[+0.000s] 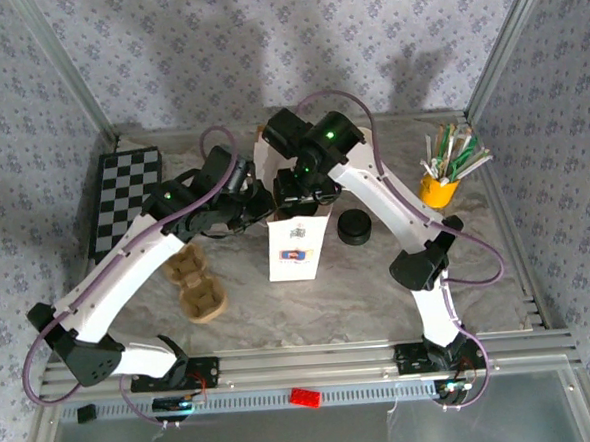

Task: Pack the takeout coffee

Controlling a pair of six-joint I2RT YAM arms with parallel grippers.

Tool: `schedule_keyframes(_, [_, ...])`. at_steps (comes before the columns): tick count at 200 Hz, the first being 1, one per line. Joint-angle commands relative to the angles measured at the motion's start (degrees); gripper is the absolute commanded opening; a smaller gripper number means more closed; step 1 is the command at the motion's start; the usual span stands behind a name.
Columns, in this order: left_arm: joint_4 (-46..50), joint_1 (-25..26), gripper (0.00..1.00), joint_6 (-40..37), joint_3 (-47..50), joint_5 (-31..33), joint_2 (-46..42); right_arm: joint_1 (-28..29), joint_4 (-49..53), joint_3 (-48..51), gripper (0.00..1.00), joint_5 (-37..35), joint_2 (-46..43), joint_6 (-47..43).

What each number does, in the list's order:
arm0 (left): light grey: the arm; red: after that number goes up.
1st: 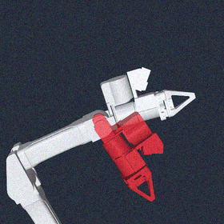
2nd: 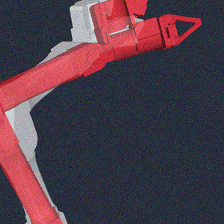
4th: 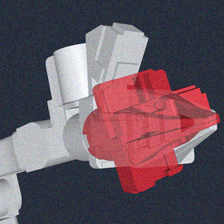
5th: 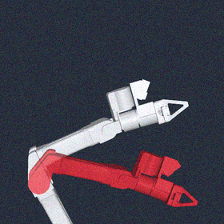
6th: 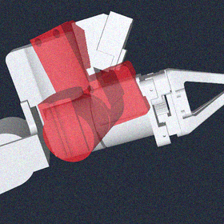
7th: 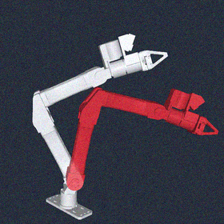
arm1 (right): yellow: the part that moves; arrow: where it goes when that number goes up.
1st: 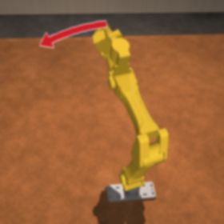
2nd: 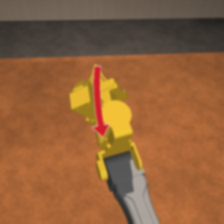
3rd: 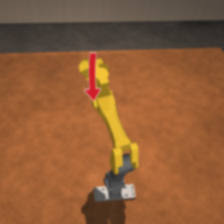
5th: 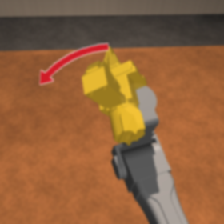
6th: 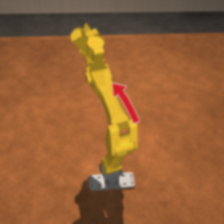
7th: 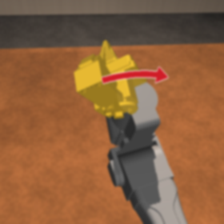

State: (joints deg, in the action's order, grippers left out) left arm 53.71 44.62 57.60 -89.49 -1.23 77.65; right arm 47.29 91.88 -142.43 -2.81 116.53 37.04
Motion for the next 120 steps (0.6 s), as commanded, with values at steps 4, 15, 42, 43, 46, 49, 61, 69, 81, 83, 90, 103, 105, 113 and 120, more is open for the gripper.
schedule_keyframes(4, [-2.79,-0.28,0.12,0.49,-0.42,-2.47,-2.07,0.02,11.13,1.03,0.59,-0.21,0.71,-0.47])
schedule_keyframes(15, [-2.85,-0.24,0.12,0.41,-0.42,-2.12,-2.21,0.2,11.13,1.63,0.59,-0.27,0.89,-0.5])
schedule_keyframes(42, [-2.5,-0.29,0.12,0.46,0.31,-1.24,-2.6,0.21,11.18,2.09,0.59,0.06,1.42,-0.47])
schedule_keyframes(43, [-2.53,-0.31,0.12,0.48,0.38,-1.28,-2.59,0.23,11.15,2.08,0.59,0.12,1.46,-0.47])
schedule_keyframes(46, [-2.78,-0.2,0.12,0.61,0.64,-1.45,-2.7,0.26,11.13,2.09,0.59,0.27,1.57,-0.47])
schedule_keyframes(49, [-3.08,-0.08,0.12,0.73,0.89,-1.61,-2.7,0.26,11.11,2.12,0.59,0.44,1.66,-0.49])
schedule_keyframes(61, [-3.93,0.29,0.12,1.14,1.9,-2.09,-2.68,0.24,11.13,2.28,0.59,1.15,2.1,-2.58])
schedule_keyframes(69, [-4.05,0.38,0.12,1.48,2.7,-2.03,-2.69,0.43,11.14,2.4,0.59,1.32,2.27,-2.75])
schedule_keyframes(81, [-4.5,0.38,0.12,1.85,4.23,-2.36,-3.0,0.44,11.2,2.59,0.59,1.49,2.39,-2.78])
schedule_keyframes(83, [-4.56,0.42,0.12,1.78,4.48,-2.41,-3.13,0.44,11.19,2.64,0.59,1.6,2.39,-2.83])
schedule_keyframes(90, [-5.19,0.44,0.15,1.81,4.93,-2.63,-3.43,0.52,11.13,2.84,0.58,1.61,2.39,-2.78])
schedule_keyframes(103, [-5.89,0.38,0.21,1.28,5.2,-2.76,-3.97,0.61,11.14,3.3,0.58,2.0,2.22,-2.88])
schedule_keyframes(105, [-5.79,0.38,0.22,1.17,5.09,-2.73,-4.08,0.61,11.13,3.43,0.58,2.06,2.15,-2.86])
schedule_keyframes(113, [-5.19,0.34,0.24,0.87,4.63,-2.27,-4.23,0.87,11.14,3.87,0.58,2.14,1.96,-2.85])
schedule_keyframes(120, [-4.83,0.27,0.25,0.53,4.5,-1.94,-4.45,0.96,11.13,4.35,0.58,2.19,1.86,-2.8])
